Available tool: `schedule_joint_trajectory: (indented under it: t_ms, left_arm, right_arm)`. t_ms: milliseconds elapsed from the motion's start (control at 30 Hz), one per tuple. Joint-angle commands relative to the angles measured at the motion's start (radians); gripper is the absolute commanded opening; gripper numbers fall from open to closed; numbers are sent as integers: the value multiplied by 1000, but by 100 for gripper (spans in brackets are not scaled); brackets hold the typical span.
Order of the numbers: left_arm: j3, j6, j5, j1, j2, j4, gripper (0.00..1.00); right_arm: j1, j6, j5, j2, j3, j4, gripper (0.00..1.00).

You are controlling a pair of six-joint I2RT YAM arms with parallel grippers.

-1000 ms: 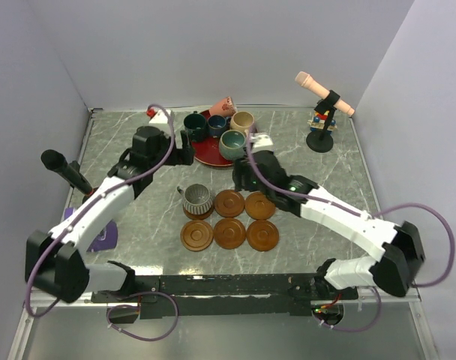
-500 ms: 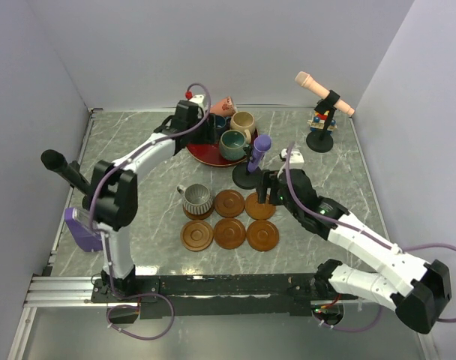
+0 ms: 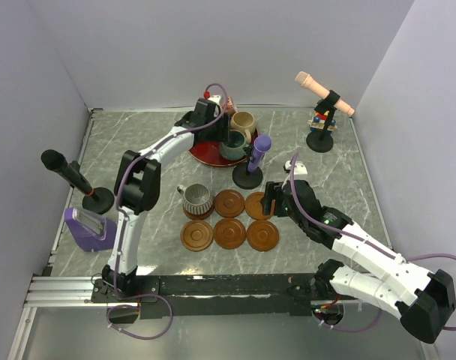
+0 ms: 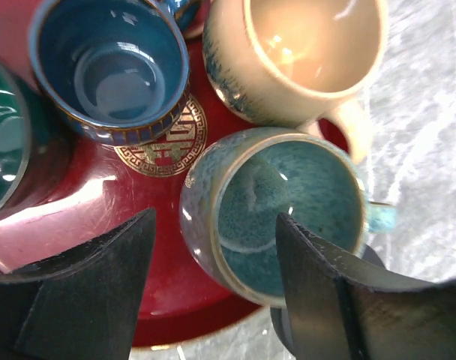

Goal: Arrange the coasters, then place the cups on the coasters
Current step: Pick up the cup from the tray.

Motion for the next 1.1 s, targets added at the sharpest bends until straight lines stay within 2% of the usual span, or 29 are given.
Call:
schedule_joint_trajectory:
  t_ms: [0, 67, 100, 167, 200, 300, 467, 767, 1067]
  left_arm:
    - [80, 25, -56, -16, 47, -44, 68]
    - [95, 51, -88, -30, 61, -55, 63]
    - [105, 61, -102, -34, 70, -61, 55]
    - [114, 70, -125, -41, 79, -78, 29]
    - [115, 67, -143, -44, 78, -84, 20]
    - [79, 61, -174, -48, 52, -69, 2]
    - [13, 39, -220, -48, -11, -29, 1]
    - [-154, -62, -330, -48, -217, 91, 1]
    - [-478, -191, -485, -54, -514, 261, 1]
  right_arm:
    - [-5, 15, -12, -36, -18, 9, 77]
    - [-7, 18, -12, -40, -21, 8, 77]
    - [-5, 21, -12, -45, -27, 8, 77]
    - [-5, 23, -13, -48, -35, 9, 77]
    - [-5, 24, -13, -47, -35, 11, 77]
    - [-5, 29, -15, -40, -40, 11, 77]
    - [-5, 26, -15, -36, -34, 12, 77]
    - [-5, 49, 16, -36, 0, -21, 77]
    - [-4, 136, -27, -48, 104, -46, 79]
